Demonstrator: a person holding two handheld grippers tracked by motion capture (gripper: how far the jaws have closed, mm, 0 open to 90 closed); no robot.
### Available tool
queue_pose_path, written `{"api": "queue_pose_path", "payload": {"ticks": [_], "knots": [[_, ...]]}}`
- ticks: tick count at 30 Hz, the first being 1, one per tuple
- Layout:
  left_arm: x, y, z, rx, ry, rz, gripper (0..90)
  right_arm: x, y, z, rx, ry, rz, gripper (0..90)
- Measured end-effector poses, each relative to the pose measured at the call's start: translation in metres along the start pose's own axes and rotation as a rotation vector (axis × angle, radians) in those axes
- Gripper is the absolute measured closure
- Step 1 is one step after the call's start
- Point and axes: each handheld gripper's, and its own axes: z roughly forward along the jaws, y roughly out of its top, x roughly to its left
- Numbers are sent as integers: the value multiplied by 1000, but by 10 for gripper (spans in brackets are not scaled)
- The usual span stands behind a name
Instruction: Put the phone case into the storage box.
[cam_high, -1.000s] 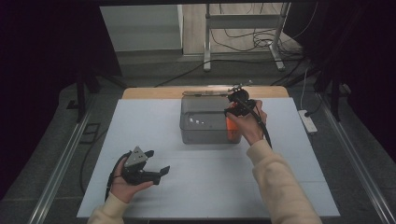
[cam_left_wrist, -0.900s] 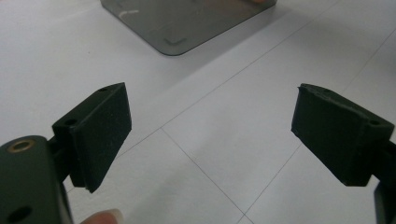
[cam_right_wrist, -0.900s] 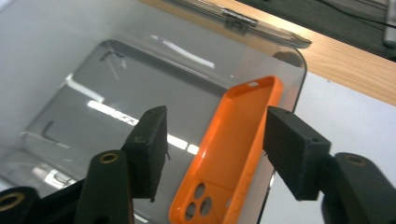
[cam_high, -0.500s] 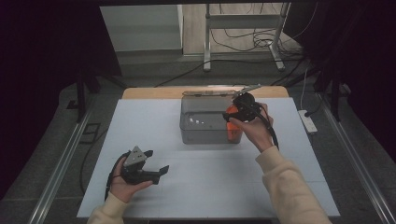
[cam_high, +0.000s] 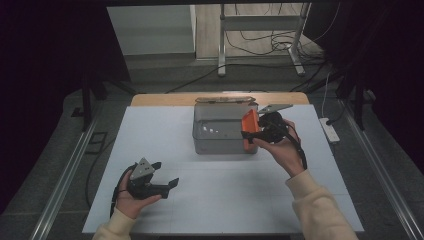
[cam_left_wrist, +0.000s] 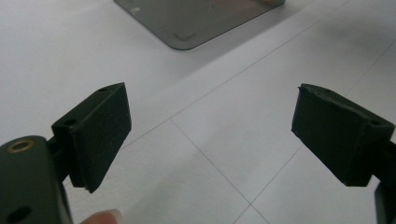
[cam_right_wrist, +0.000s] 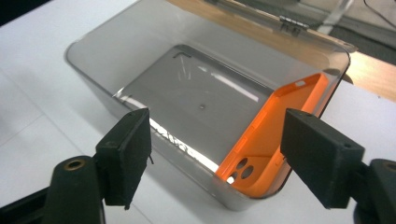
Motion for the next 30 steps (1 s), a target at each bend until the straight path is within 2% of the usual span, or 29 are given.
{"api": "queue_pose_path", "payload": {"ticks": [6,13,19,22,27,30], "knots": [[0,0,0,-1,3,0,118,3,-11,-15,-50,43,-10,234],[0,1,1,-2,0,6,118,5,-26,-27,-97,62,-28,220],[0,5,5,-1,-7,17,119,5,-49,-38,-152,102,-54,194],[-1,5,7,5,-10,18,118,4,-63,-44,-168,117,-41,193],[-1,4,6,5,-7,16,118,0,-86,-52,-172,105,-38,193],[-2,4,6,7,-1,16,118,-2,-99,-57,-199,97,-37,195]]}}
